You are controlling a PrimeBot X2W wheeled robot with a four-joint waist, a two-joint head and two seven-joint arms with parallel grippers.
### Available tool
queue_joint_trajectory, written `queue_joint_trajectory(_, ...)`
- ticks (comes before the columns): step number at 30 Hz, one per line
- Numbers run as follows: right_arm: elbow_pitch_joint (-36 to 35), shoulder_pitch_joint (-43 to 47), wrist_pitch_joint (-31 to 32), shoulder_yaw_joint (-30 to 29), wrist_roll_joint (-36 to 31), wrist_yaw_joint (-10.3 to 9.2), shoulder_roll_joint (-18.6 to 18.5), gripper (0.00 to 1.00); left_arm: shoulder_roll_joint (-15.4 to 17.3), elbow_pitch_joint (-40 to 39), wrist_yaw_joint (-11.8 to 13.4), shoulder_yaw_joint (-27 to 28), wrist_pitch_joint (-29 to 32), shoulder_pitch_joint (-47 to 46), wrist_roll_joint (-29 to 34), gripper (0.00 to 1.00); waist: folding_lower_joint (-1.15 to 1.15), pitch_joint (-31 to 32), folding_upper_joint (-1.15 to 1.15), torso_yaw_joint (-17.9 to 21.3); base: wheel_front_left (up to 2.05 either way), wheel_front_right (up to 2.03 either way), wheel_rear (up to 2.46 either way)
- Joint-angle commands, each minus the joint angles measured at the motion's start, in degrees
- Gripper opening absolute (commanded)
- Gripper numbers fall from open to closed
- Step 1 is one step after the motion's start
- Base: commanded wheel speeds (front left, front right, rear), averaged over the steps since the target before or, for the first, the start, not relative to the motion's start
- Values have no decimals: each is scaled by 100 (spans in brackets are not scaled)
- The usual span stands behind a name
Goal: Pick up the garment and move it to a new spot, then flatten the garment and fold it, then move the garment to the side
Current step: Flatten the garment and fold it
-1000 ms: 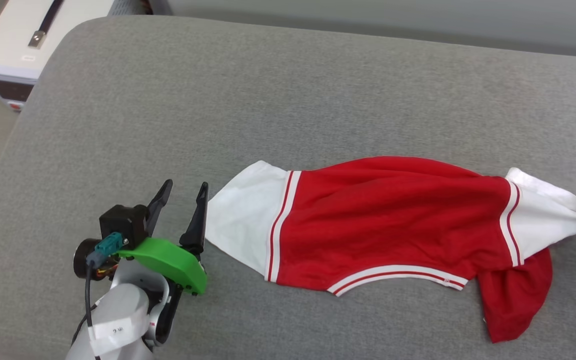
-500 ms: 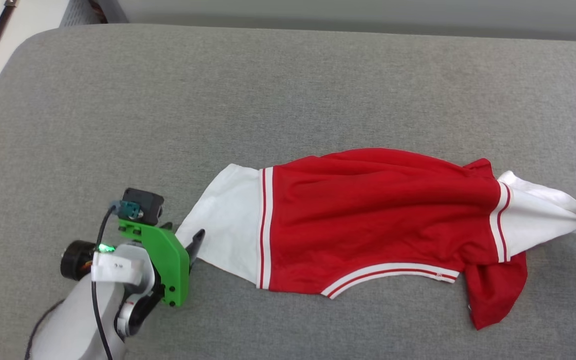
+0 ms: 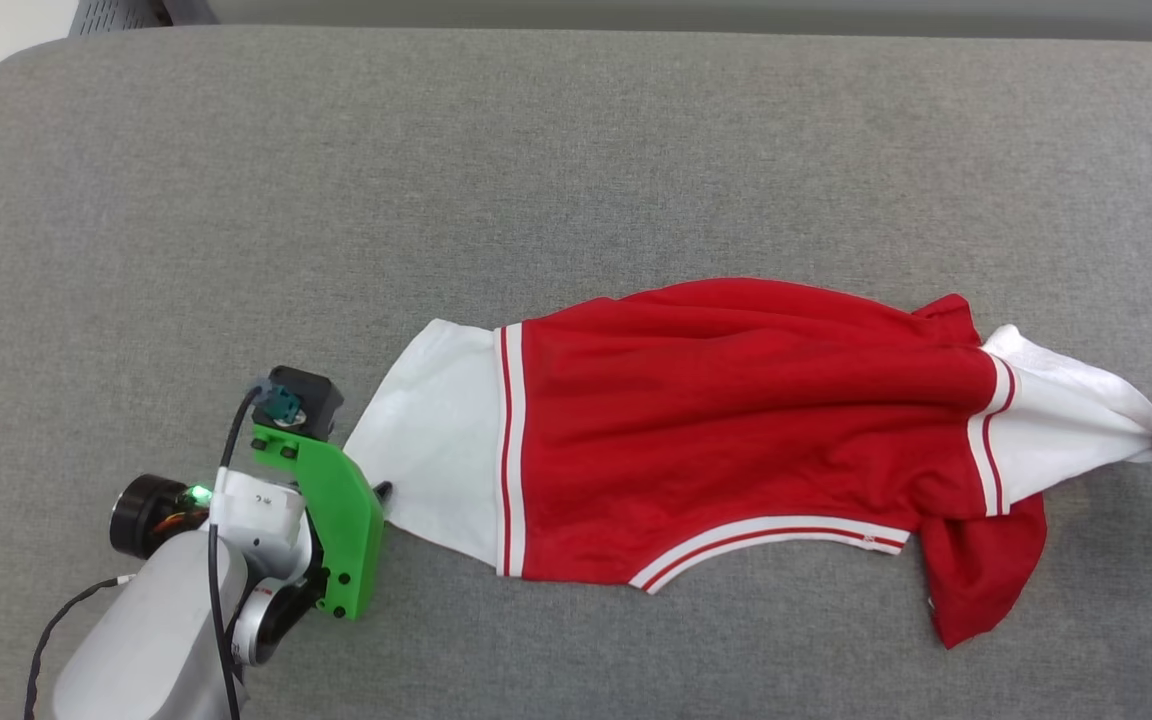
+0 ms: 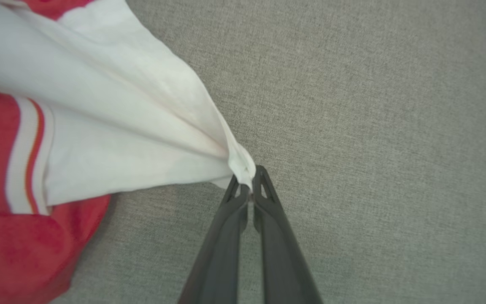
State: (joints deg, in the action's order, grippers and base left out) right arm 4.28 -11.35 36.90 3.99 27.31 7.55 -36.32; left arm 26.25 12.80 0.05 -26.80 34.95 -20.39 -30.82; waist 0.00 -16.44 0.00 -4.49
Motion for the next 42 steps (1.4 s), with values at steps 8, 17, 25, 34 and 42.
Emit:
queue_joint_trajectory(8, 11, -30, -31, 8, -23, -6, 36, 0, -88, 121, -71, 9, 60, 9, -279, 0, 0, 31, 0, -31, 0, 0, 0)
queue_joint_trajectory(17, -100, -7, -247, -116, 131, -6, -123, 0, 230, -765, 25, 387, -376, 81, -303, 0, 0, 519, 0, -72, 0, 0, 0)
queue_joint_trajectory(25, -445, -207, -408, -405, 418, -6, -423, 0, 665, -2077, 234, 880, -360, 127, -402, 0, 0, 986, 0, -58, 0, 0, 0)
queue_joint_trajectory(34, -756, -825, -378, -585, 410, -6, -775, 0, 919, -3021, 411, 1576, -581, -120, -565, 0, 0, 1264, 0, 92, 0, 0, 0)
queue_joint_trajectory(42, -994, -1424, -949, -287, 250, -6, -1188, 0, 949, -3248, 442, 1951, -1012, -606, -507, 0, 0, 1278, 0, 244, 0, 0, 0)
